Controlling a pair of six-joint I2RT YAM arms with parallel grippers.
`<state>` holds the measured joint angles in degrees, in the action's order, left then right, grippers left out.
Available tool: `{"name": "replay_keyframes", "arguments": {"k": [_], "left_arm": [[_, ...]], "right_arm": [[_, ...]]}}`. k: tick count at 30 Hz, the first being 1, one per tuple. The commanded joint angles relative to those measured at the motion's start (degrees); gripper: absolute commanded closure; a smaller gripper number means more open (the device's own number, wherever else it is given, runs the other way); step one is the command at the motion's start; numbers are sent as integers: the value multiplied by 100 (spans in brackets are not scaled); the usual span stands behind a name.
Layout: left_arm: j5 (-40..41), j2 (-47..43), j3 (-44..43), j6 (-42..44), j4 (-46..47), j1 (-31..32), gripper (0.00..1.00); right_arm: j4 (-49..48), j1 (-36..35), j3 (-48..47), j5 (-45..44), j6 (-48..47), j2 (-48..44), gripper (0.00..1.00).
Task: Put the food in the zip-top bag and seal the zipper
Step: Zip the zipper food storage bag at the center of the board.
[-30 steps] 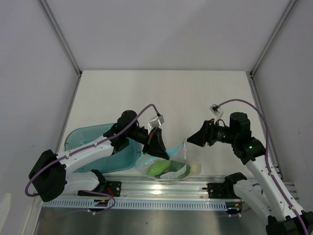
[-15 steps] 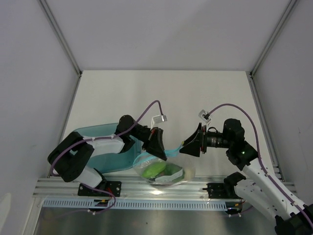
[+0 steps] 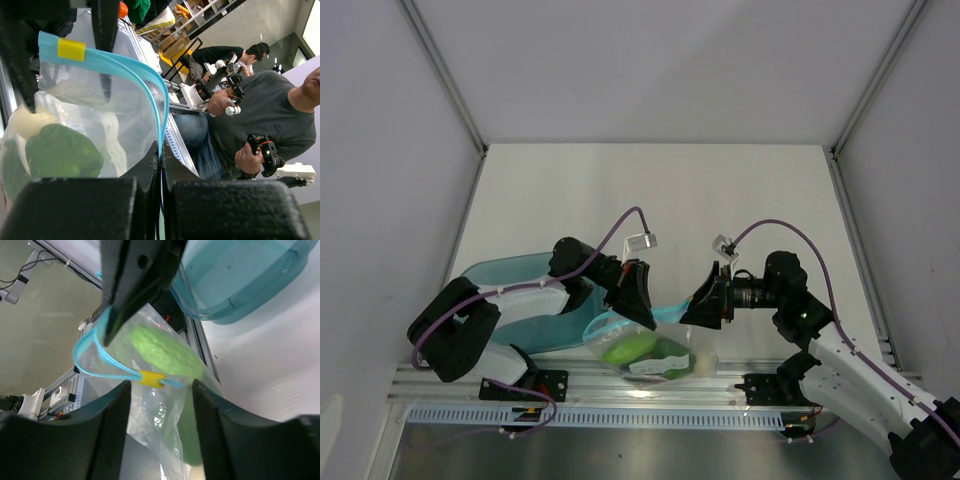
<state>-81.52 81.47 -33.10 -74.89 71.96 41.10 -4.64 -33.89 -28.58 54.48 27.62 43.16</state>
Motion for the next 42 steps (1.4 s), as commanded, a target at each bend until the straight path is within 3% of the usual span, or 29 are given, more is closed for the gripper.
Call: {"name": "replay_keyframes", "arguments": {"k": [1, 4, 9, 12, 15, 16, 18, 22, 24, 25, 27, 28, 29, 31, 32, 33, 37, 38, 39, 42], "left_arm": [[-5, -307, -197, -148, 2058, -32, 99], [4, -368, -144, -183, 2058, -32, 99], [22, -474, -100, -245, 2058, -23, 99], [22, -474, -83, -271, 2058, -23, 99], [30, -439, -65, -271, 2050, -23, 99], [48, -430, -56, -271, 2050, -23, 99], [57, -413, -30, -263, 2050, -32, 99], [118, -325, 5, -245, 2050, -85, 98], [180, -334, 49, -106, 1901, -137, 89], [232, -395, 76, -9, 1805, -138, 80], [320, -570, 102, 718, 885, -129, 59], [451, -858, 85, 1070, 394, -129, 55], [531, -1035, 67, 1935, -856, -120, 49], [915, -1604, -194, 2967, -2407, -85, 41], [1066, -1773, -310, 3964, -3216, 2, 37], [1224, -1880, -528, 4348, -4442, 55, 30], [1857, -2109, -952, 5062, -5750, 284, 15], [2415, -2213, -1126, 5412, -6059, 458, 10], [2699, -2275, -1189, 5580, -6559, 565, 9], [3544, -2417, -1286, 5784, -6809, 872, 8]], "right_arm": [[-616, -39, 194, -199, 16, -254, 43], [-687, -4, 265, -324, -98, -422, 37], [-1248, 32, 256, 62, 155, -264, 39], [-1916, -108, 283, 519, 533, -45, 47], [-1988, -275, 186, 591, 604, 53, 69], [-1944, -294, 177, 564, 605, 35, 86], [-1786, -302, 159, 459, 605, -96, 100], [-725, -303, -24, -138, 281, -518, 100], [-276, -276, -156, -367, 139, -737, 100], [-13, -259, -192, -437, 104, -782, 100], [200, -250, -244, -499, 86, -852, 100], [349, -250, -262, -508, 86, -861, 100], [385, -250, -254, -517, 95, -862, 100], [447, -250, -271, -552, 121, -844, 100], [638, -258, -280, -578, 139, -835, 100], [666, -259, -297, -596, 165, -826, 100], [938, -267, -498, -754, 297, -669, 100], [1139, -285, -578, -859, 358, -616, 100], [1228, -302, -657, -895, 402, -572, 100], [1615, -346, -1017, -1035, 543, -396, 100]]}}
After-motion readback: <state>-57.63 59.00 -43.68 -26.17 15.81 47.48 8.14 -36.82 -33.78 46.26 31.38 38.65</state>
